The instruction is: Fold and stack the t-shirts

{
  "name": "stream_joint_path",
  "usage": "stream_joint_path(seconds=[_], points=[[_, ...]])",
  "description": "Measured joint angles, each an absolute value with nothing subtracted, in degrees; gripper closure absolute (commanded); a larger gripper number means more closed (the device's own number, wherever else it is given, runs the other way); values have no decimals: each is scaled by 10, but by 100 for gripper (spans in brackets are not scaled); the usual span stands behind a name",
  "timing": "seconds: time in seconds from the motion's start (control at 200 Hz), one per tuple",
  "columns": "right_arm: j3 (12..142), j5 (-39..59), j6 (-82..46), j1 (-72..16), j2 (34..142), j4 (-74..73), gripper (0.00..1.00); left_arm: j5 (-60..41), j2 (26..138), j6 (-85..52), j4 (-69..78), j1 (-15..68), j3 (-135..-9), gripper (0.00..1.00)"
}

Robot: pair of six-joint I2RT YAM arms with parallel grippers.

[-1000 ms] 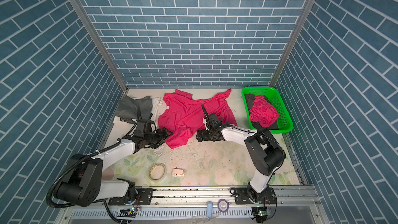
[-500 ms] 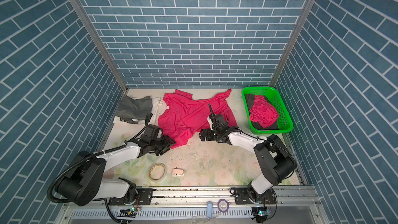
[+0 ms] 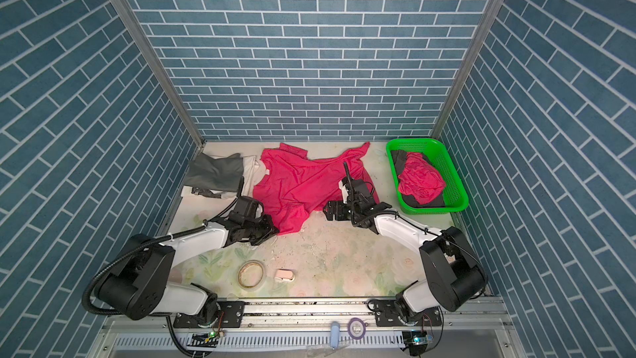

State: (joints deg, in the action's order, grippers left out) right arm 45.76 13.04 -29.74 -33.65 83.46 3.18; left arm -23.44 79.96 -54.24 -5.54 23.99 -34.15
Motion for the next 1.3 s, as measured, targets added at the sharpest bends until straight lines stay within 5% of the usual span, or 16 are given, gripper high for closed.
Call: stream_joint_path(seconds=[0.255, 0.345, 0.49, 0.76, 1.3], points=[[458, 131, -297, -330, 838, 30, 5, -274, 699, -531, -139, 244, -398, 100], [460, 136, -297, -330, 854, 29, 5, -272, 693, -511, -165, 237, -397, 61], [462, 141, -297, -330, 873, 31, 5, -217, 727, -458, -218, 183, -401, 40], [463, 137, -295, -329, 863, 37, 3, -140, 752, -404, -225, 169, -445, 27], [569, 208, -303, -294, 1020, -16, 2, -236, 980, -470, -58, 205, -520, 16]])
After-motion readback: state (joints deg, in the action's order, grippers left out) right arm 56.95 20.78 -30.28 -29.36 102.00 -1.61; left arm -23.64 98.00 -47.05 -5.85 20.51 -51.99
